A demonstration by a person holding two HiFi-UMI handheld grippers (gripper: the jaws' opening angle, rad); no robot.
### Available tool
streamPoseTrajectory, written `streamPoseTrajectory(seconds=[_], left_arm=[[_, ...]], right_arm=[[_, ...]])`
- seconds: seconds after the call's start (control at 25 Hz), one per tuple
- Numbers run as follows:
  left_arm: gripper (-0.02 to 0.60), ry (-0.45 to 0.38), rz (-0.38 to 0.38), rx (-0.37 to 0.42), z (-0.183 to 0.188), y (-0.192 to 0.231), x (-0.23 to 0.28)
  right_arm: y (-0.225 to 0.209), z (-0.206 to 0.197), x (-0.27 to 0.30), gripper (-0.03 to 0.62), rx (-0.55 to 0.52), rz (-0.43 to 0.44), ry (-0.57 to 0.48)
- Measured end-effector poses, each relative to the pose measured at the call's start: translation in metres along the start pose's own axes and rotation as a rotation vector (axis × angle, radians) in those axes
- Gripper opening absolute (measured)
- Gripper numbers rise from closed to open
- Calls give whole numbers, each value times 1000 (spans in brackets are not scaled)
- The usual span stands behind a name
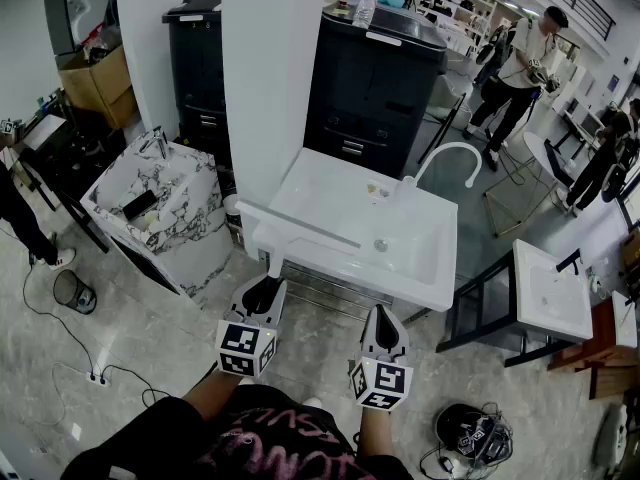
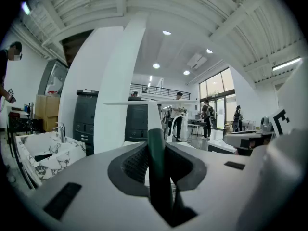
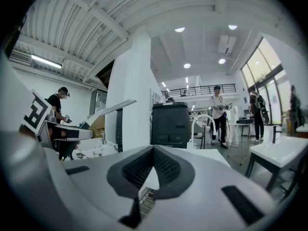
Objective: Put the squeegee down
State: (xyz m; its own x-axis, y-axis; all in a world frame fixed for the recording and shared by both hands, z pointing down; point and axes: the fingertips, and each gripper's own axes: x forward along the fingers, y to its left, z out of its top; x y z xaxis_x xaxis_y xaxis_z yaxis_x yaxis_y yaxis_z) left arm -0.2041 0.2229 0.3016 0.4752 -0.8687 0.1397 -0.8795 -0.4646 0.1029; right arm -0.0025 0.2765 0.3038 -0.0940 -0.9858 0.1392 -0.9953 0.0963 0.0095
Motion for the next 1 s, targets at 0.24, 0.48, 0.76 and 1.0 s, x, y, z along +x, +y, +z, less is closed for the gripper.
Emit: streamPoseTrajectory(seconds=[0.24, 0.48, 0.76, 1.0], left_arm=[[84, 4, 2, 1, -2, -1, 2], [84, 10, 4, 10, -4, -7, 3], [84, 24, 3, 22, -8, -17, 6], [83, 40, 0, 44, -12, -32, 14]], right_arm=[[-2, 4, 2, 20, -7, 2, -13], [-7, 1, 0, 20, -4, 3, -9], [-20, 6, -6, 20, -13, -16, -49], [-34, 0, -10, 20, 8, -7, -47]])
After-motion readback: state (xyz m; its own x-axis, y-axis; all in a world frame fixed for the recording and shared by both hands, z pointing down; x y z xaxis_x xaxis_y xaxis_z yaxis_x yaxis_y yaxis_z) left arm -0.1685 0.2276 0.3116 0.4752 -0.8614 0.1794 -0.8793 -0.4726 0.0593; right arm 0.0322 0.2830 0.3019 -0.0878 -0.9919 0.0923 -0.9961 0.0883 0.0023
